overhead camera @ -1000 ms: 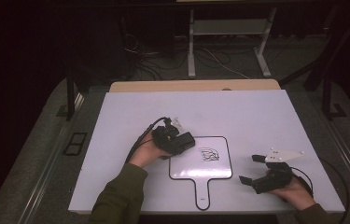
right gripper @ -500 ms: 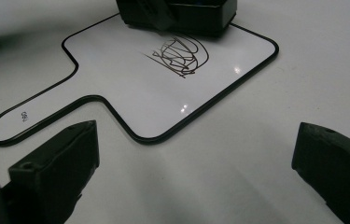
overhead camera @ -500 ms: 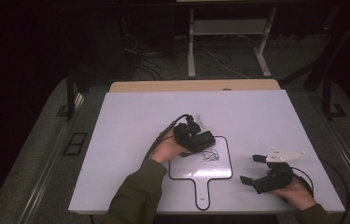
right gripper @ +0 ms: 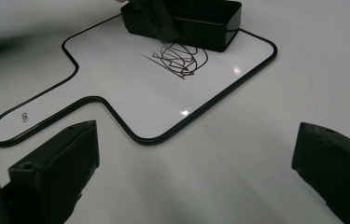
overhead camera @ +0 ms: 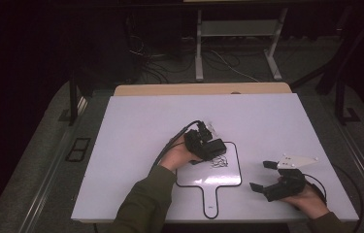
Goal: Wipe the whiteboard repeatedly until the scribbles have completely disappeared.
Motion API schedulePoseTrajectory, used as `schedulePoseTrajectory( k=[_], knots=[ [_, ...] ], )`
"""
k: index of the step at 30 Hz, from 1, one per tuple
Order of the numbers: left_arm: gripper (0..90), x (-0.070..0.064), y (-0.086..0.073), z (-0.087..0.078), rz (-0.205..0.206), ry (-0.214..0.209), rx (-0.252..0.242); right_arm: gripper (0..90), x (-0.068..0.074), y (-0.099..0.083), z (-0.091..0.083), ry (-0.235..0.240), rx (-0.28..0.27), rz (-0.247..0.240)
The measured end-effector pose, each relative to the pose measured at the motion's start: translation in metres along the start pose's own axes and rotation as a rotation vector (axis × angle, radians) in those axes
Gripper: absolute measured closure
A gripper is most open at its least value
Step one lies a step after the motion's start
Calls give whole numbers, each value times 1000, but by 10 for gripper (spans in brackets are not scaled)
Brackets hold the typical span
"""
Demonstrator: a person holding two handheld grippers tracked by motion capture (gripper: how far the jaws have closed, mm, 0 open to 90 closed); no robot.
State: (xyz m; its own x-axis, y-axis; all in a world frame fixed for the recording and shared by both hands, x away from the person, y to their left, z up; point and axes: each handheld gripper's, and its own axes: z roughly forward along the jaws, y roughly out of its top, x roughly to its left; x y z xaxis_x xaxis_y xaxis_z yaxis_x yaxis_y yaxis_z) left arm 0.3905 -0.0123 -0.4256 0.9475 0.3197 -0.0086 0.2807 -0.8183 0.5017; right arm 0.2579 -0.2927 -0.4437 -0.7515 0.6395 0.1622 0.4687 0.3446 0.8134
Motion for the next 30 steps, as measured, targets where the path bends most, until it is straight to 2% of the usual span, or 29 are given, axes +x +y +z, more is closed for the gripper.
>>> schedulePoseTrajectory(
  k=[1,3,5,7,10,12,14,16,18,21,26,28,30],
  knots=[
    [389,-2,1,0,25,4,4,0,0,0,0,0,0,0],
    [389,-10,2,1,35,3,4,0,0,0,0,0,0,0],
    [389,-15,2,0,65,-3,25,0,0,0,0,0,0,-1],
    [389,-20,2,0,88,-6,25,0,0,0,0,1,1,-2],
    [389,-32,2,0,87,-29,18,0,0,0,0,1,2,-5],
    [390,-38,2,0,103,-42,13,0,1,0,0,2,4,-4],
    [390,-42,2,1,102,-42,13,0,1,0,0,2,3,-3],
    [389,-38,3,1,91,-51,10,0,1,0,1,2,4,-4],
    [389,-29,4,1,93,-35,18,0,2,0,0,1,4,-4],
    [390,-17,5,3,51,-19,2,0,2,0,0,1,4,-5],
    [390,5,6,3,9,12,4,0,0,0,0,1,2,-4],
    [389,10,6,3,19,15,4,0,1,0,0,1,3,-3],
    [389,6,6,3,12,20,11,0,0,0,-1,1,3,-4]
  ],
)
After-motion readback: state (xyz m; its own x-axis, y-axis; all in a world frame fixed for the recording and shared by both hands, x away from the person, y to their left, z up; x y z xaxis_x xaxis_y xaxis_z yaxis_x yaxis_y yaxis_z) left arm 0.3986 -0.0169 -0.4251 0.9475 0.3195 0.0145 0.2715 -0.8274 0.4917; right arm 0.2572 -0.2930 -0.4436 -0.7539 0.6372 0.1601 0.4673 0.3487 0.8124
